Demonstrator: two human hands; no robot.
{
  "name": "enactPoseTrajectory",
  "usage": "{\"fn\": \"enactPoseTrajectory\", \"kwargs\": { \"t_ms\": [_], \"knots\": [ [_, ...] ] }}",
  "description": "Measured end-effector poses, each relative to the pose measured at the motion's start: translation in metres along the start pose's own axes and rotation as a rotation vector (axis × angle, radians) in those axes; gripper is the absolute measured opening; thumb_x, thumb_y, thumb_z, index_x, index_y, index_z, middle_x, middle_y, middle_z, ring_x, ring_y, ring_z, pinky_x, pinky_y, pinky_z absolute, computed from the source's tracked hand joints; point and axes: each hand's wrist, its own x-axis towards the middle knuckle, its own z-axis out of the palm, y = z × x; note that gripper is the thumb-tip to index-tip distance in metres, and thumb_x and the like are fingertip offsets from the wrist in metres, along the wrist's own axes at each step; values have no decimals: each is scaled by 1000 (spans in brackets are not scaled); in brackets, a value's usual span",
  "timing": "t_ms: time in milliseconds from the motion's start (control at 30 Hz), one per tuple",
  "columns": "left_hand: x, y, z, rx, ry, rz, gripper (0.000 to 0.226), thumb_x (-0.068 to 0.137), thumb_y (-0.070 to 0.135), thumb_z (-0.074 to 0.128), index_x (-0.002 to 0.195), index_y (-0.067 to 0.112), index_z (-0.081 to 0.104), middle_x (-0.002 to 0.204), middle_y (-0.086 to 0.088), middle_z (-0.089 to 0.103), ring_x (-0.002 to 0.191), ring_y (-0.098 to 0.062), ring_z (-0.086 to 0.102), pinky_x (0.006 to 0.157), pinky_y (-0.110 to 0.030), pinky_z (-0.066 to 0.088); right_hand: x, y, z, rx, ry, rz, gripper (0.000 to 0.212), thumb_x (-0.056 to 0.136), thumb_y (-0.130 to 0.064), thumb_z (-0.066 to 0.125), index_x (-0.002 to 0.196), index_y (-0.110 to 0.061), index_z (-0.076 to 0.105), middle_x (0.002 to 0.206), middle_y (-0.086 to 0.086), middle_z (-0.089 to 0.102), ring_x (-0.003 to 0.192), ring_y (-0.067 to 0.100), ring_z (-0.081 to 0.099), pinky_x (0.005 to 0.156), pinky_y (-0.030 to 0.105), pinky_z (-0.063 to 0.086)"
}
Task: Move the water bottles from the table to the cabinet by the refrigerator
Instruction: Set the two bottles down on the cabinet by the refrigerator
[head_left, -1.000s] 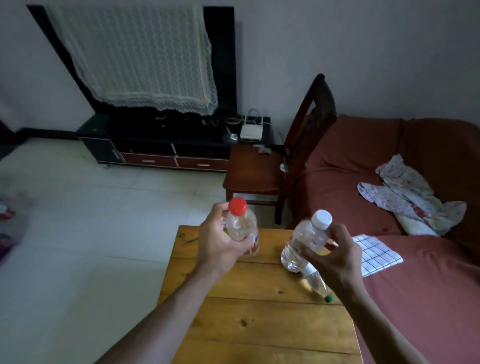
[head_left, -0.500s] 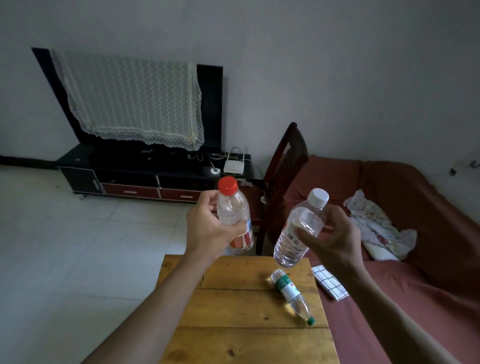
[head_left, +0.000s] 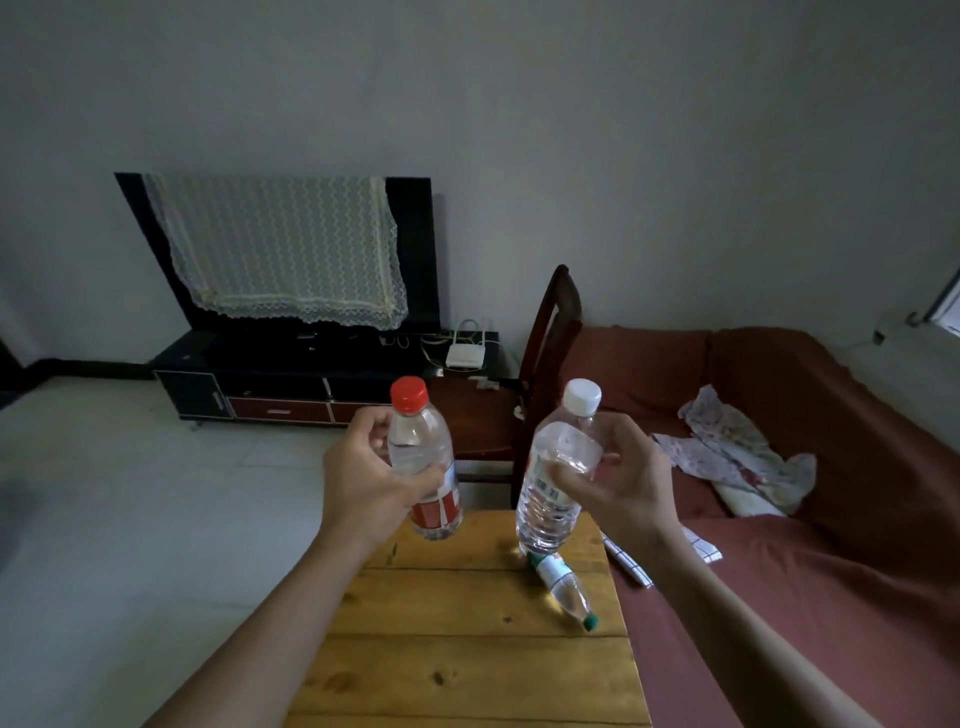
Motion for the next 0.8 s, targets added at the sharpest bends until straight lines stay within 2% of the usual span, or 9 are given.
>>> {"fn": "enactPoseTrajectory", "kwargs": {
  "t_ms": [100,167,367,500,600,800],
  "knots": [
    [-28,14,-2,22,21,-5,56,58,22,93,104,27,60,96,13,69,88,1,64,71,-21,53,-16,-1,-14,33,-58,24,44,64,-28,88,100,-27,62,91,-11,72,85,6,69,73,33,59],
    [-46,22,-7,32,35,-10,54,59,22,92,103,27,61,96,14,68,90,3,63,71,-19,51,-25,-6,-21,44,-92,40,44,64,-27,87,100,-27,62,90,-10,72,83,7,70,73,37,60],
    [-85,37,-44,13,93,-18,55,60,19,91,104,26,61,97,14,68,91,1,63,75,-26,56,-44,-42,-25,71,-157,3,41,68,-24,87,102,-24,64,84,-10,72,75,4,70,66,28,61],
    [-107,41,-83,-7,132,-25,54,59,18,92,101,29,60,98,12,68,93,-6,66,79,-34,59,-62,-80,-11,73,-188,-52,42,69,-25,86,104,-22,64,84,-11,71,76,-2,67,65,15,55],
    [-124,36,-116,-17,168,-29,55,59,17,92,101,30,60,99,11,68,94,-8,66,79,-37,60,-78,-107,6,73,-209,-77,43,67,-27,86,103,-24,64,85,-13,71,78,-2,67,66,16,55],
    [-162,13,-177,27,256,-51,57,57,18,93,99,32,57,97,16,66,91,-5,64,74,-24,54,-116,-150,53,90,-314,-111,42,66,-29,87,101,-25,64,84,-10,72,77,2,69,65,20,57]
  ]
}}
